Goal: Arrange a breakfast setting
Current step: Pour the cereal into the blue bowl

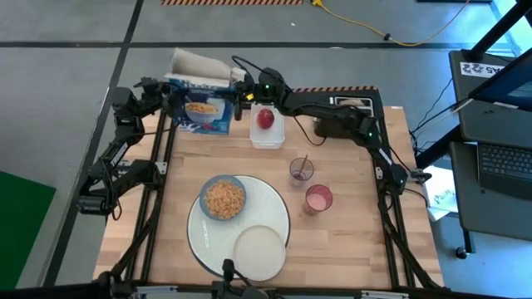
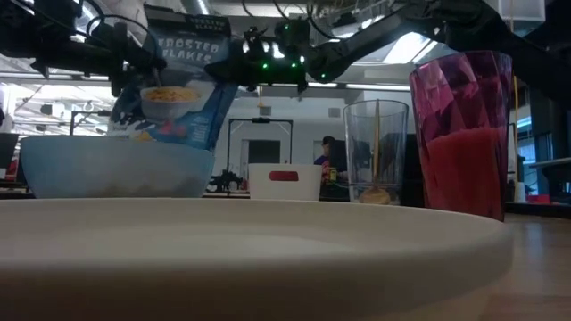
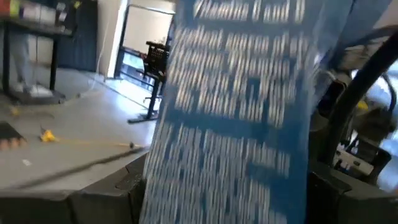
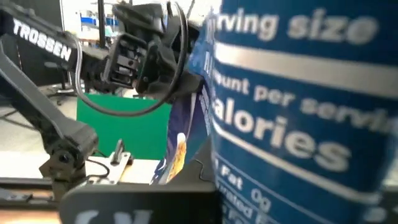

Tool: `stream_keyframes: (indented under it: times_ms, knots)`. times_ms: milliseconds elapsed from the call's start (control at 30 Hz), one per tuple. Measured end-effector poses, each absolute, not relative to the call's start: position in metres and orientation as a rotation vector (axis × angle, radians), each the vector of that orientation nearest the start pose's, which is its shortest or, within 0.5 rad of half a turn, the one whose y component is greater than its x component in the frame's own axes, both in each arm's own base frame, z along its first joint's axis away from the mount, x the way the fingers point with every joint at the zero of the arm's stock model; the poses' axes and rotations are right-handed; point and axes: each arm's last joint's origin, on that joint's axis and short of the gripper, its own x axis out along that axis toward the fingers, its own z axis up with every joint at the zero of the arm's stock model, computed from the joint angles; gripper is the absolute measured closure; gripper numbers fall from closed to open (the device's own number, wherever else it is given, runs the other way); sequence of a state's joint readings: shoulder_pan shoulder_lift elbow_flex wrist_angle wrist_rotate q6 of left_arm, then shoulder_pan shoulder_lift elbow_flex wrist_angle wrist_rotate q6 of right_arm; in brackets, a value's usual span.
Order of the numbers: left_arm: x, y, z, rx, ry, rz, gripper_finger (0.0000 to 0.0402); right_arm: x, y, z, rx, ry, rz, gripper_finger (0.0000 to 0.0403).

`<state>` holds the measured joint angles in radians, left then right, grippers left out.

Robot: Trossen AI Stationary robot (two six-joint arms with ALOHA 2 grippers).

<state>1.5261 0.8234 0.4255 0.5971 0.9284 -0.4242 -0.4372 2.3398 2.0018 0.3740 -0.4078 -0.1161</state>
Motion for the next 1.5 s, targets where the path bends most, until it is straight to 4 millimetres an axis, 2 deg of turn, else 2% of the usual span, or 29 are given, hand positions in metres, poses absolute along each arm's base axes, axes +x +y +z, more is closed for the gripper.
stream_keyframes:
  times_ms: [100, 267, 567, 700, 1000, 1100, 1300, 1500]
  knots:
    - [0.031, 0.171, 0.274, -0.114, -0.157, 0.56, 0.0144, 0.503, -0.223, 0.268, -0.158, -0.007, -0.056, 0.0398]
    - [0.031, 0.172, 0.275, -0.07, -0.148, 0.575, 0.0144, 0.503, -0.223, 0.267, -0.197, 0.007, -0.079, 0.0398]
    - [0.033, 0.173, 0.27, 0.093, -0.06, 0.618, 0.0144, 0.505, -0.218, 0.246, -0.331, 0.217, -0.168, 0.0385]
    - [0.035, 0.174, 0.262, 0.07, 0.001, 0.631, 0.0144, 0.505, -0.215, 0.24, -0.323, 0.278, -0.166, 0.0382]
    - [0.036, 0.174, 0.262, 0.062, 0.001, 0.634, 0.0144, 0.504, -0.215, 0.238, -0.317, 0.305, -0.163, 0.0373]
    - [0.036, 0.174, 0.261, 0.061, 0.001, 0.634, 0.0144, 0.504, -0.216, 0.239, -0.319, 0.298, -0.17, 0.0346]
    - [0.036, 0.174, 0.262, 0.061, -0.007, 0.635, 0.0144, 0.504, -0.217, 0.241, -0.311, 0.276, -0.177, 0.0251]
    - [0.036, 0.174, 0.264, 0.056, -0.028, 0.637, 0.0144, 0.507, -0.215, 0.256, -0.304, 0.23, -0.152, 0.0175]
